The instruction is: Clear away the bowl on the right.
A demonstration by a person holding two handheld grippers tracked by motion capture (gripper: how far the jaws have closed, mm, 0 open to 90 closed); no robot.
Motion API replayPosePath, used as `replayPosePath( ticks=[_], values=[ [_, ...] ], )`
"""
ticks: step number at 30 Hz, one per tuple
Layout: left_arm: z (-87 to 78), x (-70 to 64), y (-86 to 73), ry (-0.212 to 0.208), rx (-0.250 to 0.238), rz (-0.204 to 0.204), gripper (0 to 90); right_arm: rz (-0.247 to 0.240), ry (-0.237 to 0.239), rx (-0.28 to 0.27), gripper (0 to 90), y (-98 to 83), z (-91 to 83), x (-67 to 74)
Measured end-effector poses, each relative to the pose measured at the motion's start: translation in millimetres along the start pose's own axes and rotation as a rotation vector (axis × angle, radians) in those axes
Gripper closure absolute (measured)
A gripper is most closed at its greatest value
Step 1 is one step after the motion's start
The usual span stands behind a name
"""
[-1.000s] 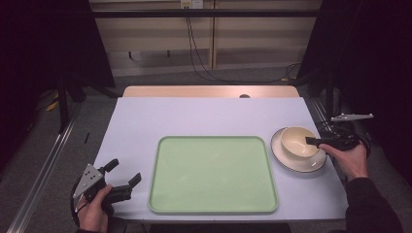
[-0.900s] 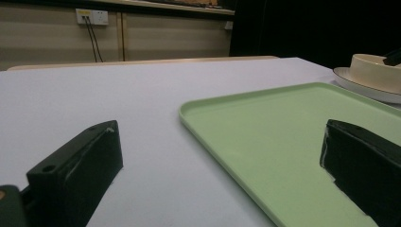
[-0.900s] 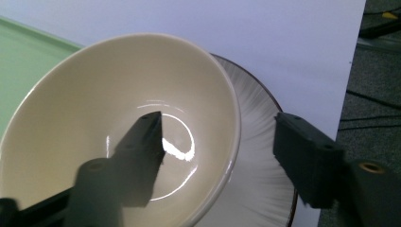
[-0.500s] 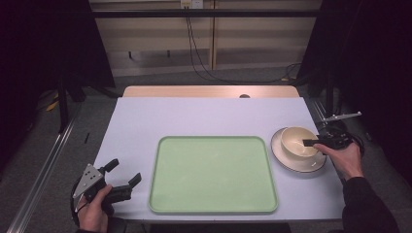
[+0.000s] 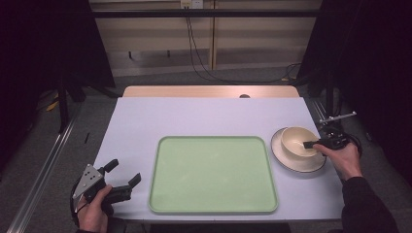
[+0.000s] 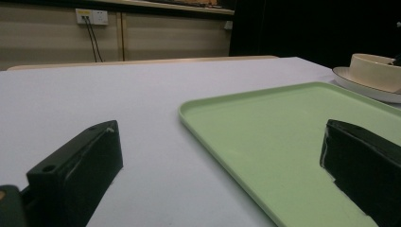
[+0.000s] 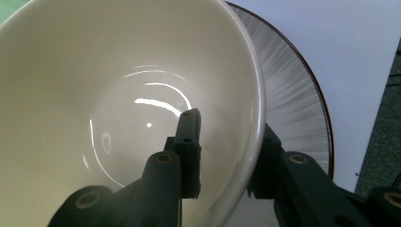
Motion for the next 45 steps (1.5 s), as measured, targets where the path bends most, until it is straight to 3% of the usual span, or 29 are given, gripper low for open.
replayPosePath(
  ticks=[19, 33, 45],
  values=[
    [-1.7, 0.2, -0.5, 0.005, 0.004, 0.001, 0.0, 0.041, -0.029, -0.005, 81.5, 1.7, 0.7, -4.4],
    [-2.8, 0.5, -0.6, 0.011, 0.004, 0.003, 0.1, 0.103, 0.005, -0.03, 84.2, 1.1, -1.7, -7.6],
    [-2.5, -0.1, -0.4, 0.012, -0.006, -0.009, 0.1, 0.112, 0.029, -0.059, 84.3, -0.5, -5.0, -9.3]
  ],
)
Point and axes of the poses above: each handheld gripper's, and its own axes: z roughly forward along the jaws, y roughly out of its top, x roughly to its left, the point moved 4 cm from there along z, roughly forward along the jaws, and after that the axes turned 2 degrees about -x, right-handed, at the moved point
